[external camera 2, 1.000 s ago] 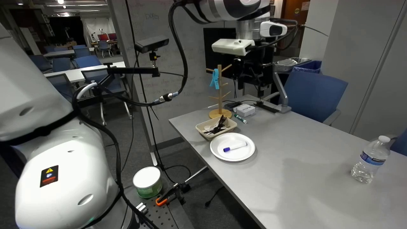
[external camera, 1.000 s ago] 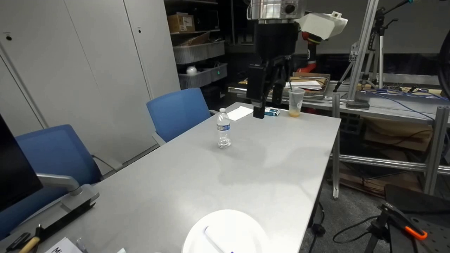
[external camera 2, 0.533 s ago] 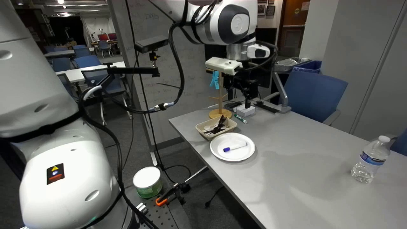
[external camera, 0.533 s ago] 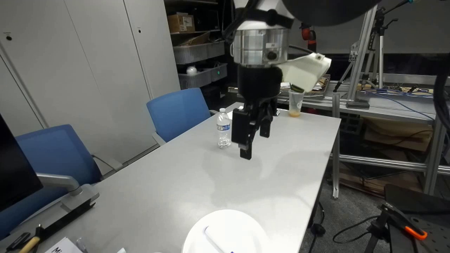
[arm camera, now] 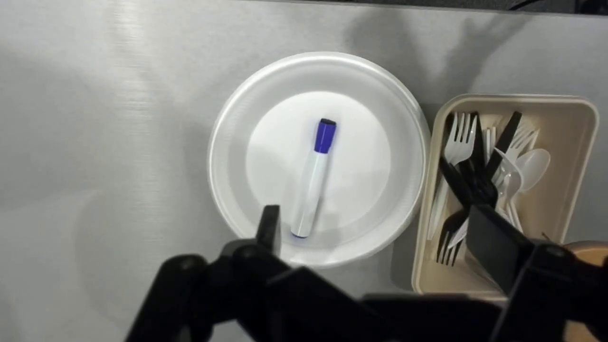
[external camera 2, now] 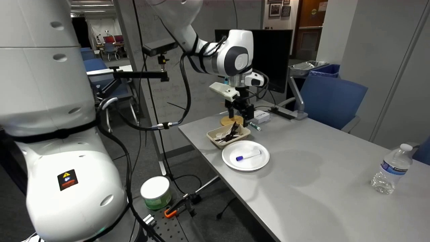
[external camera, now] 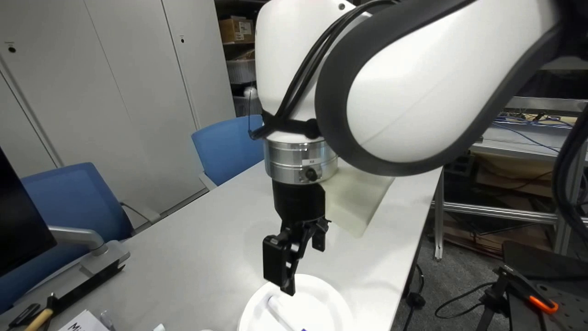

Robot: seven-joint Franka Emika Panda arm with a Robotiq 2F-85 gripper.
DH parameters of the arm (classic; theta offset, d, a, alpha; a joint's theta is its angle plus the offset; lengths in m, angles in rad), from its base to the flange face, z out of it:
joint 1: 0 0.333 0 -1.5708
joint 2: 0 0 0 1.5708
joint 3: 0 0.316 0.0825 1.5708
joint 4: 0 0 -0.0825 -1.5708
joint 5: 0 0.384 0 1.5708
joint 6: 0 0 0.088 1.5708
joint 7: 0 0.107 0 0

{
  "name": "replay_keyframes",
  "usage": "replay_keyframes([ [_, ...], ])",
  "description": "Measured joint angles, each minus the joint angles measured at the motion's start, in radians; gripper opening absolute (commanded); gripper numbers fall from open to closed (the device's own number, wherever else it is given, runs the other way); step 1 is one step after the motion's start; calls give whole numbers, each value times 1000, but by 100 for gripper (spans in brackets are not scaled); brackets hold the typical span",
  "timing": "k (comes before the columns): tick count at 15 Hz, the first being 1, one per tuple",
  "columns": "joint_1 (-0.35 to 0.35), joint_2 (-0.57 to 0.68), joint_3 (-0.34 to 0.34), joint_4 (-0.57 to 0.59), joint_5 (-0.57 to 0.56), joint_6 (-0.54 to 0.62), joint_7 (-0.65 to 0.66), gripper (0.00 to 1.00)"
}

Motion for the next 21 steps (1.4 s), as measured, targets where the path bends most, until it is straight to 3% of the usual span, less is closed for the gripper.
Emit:
replay_keyframes([
  [9,0,29,-23,3,-10,8,-1,100],
  [21,18,312,-59,107,-17,174,-2,100],
])
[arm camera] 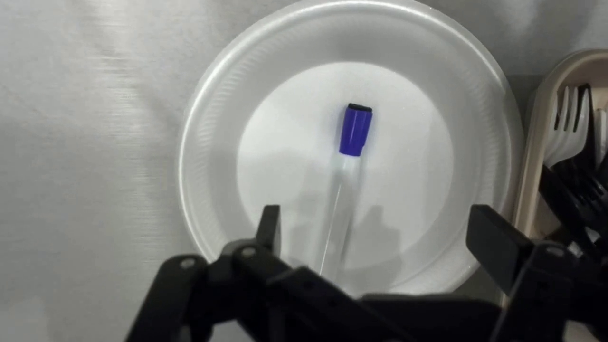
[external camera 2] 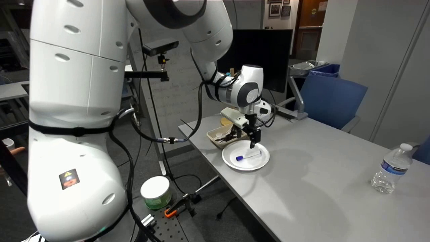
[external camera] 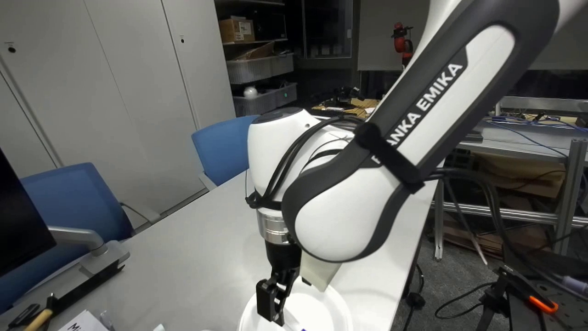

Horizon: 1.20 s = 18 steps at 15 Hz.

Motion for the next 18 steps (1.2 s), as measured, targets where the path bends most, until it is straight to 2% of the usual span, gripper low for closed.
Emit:
replay_keyframes([
  [7,30,118,-57,53,-2,51,0,100],
  [8,34,130,-63,60,-2,51,0,95],
  [10,40,150,-70,73,-2,51,0,70],
  [11,42,157,-72,79,-2,51,0,68],
  [12,44,162,-74,84,-2,51,0,61],
  [18,48,173,-79,95,-2,51,1,14],
])
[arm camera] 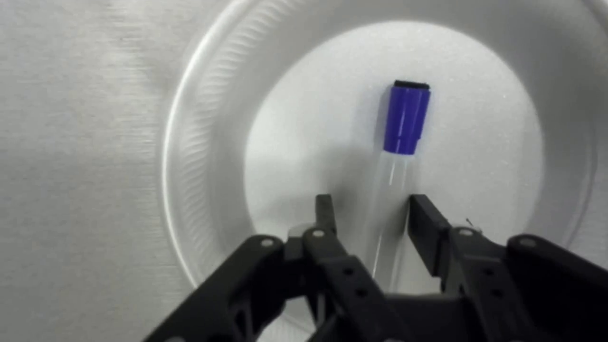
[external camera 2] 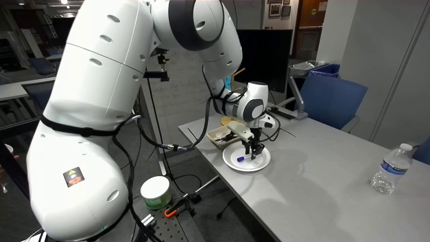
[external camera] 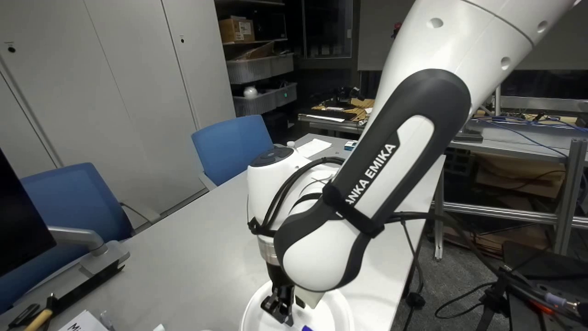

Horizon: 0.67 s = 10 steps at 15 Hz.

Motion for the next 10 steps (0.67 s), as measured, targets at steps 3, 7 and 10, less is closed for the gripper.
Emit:
replay_keyframes([
  [3,0,0,-4,0,1,0,1,4],
  [7,-2,1,-8,1,5,0,2,5],
  [10,-3,1,-10,2,7,0,3,5],
])
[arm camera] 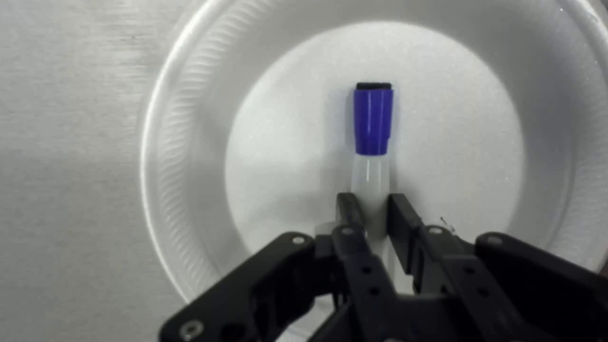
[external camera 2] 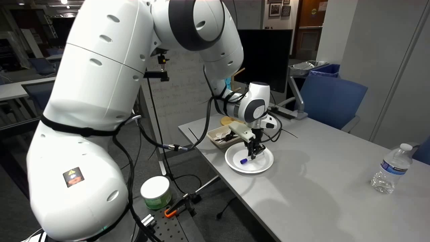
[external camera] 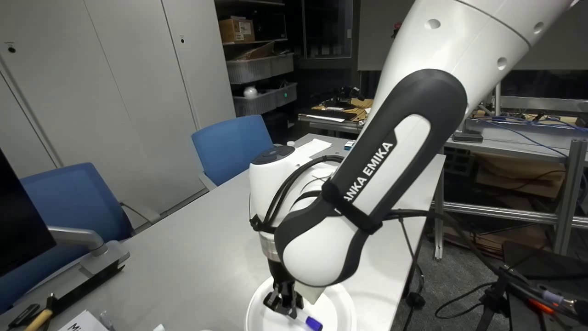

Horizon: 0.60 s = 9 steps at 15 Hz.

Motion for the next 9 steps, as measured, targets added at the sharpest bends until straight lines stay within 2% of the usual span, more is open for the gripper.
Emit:
replay_keyframes([
  [4,-1,-39,3,-18,10,-36,-2,5],
  [9,-26,-201,0,-99,14,-123,-3,5],
])
